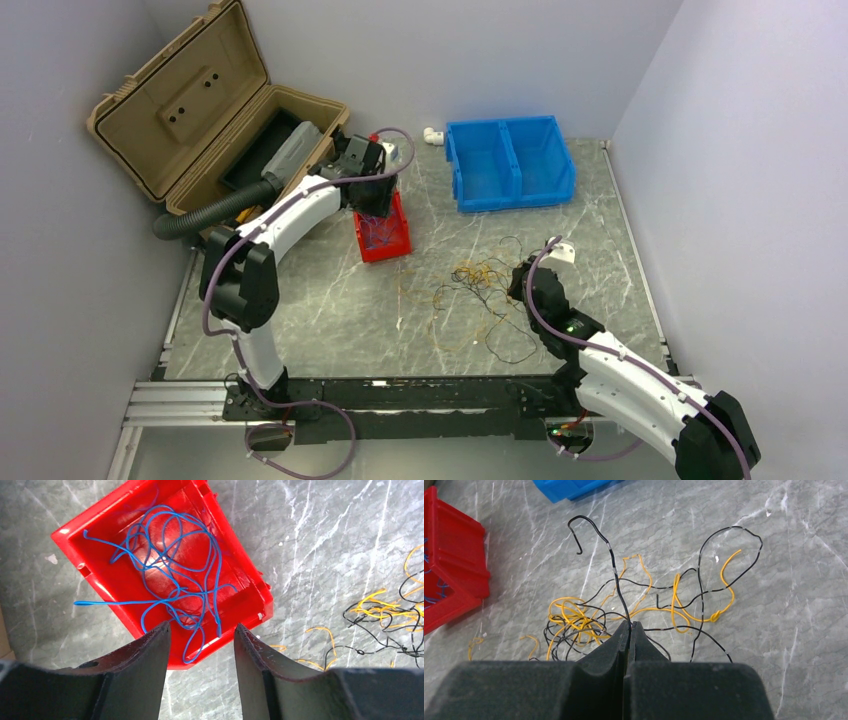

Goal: Untangle the cables
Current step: Untie the cable.

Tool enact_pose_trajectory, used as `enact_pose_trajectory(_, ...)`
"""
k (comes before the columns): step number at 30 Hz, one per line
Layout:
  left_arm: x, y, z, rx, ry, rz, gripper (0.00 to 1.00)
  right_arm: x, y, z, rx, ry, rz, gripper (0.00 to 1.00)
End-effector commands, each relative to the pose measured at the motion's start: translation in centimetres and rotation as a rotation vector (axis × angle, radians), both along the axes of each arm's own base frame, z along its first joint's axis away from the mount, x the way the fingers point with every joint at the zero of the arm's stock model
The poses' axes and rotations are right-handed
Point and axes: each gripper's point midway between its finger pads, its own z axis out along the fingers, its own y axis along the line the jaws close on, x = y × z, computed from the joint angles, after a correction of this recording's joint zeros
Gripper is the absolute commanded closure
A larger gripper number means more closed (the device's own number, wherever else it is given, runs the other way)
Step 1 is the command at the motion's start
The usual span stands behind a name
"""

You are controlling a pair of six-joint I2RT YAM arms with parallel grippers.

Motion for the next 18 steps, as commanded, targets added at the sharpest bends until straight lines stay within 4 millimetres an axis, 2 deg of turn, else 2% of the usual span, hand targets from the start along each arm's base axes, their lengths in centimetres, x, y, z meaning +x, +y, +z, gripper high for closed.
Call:
enact_pose_trajectory(1, 0.1, -1.7, 1.0, -0.056, -0.028, -0.031, 0.47, 0.5, 0.2, 0.9, 0.017, -0.035, -0.002, 1.00)
enact_pose_trajectory(4, 0.2, -2.5, -0.1, -0.077, -0.004, -0.052, 0.51, 0.5, 0.2, 0.9, 0.018, -0.038, -0.002, 1.00)
enact_pose_trajectory(5, 0.3, -2.7, -0.6, -0.074, 0.010, -0.054, 0.60, 0.4, 0.2, 0.9, 0.018, -0.038, -0.002, 1.00)
enact_pose_trajectory(6, 0.5, -2.6, -1.1, -0.061, 0.021, -0.052, 0.75, 0.4, 0.2, 0.9, 0.018, -0.038, -0.002, 1.00)
enact_pose_trajectory(7, 0.7, -2.5, -1.5, -0.047, 0.030, -0.045, 0.81, 0.4, 0.1, 0.9, 0.017, -0.038, -0.003, 1.00)
enact_pose_trajectory(12, 1.7, -2.4, -3.3, -0.014, 0.061, -0.038, 0.84, 0.4, 0.1, 0.9, 0.017, -0.036, -0.006, 1.00)
enact_pose_trajectory(13, 1.8, -2.4, -3.6, -0.013, 0.064, -0.036, 0.86, 0.4, 0.1, 0.9, 0.017, -0.037, -0.008, 1.00)
enact_pose_trajectory(16, 2.5, -2.2, -4.3, -0.007, 0.063, -0.028, 1.00, 0.4, 0.0, 0.9, 0.018, -0.039, -0.009, 1.00)
enact_pose_trajectory(18, 3.3, -1.7, -4.5, 0.004, 0.049, -0.013, 1.00, 0.5, 0.1, 0.9, 0.017, -0.037, -0.008, 1.00)
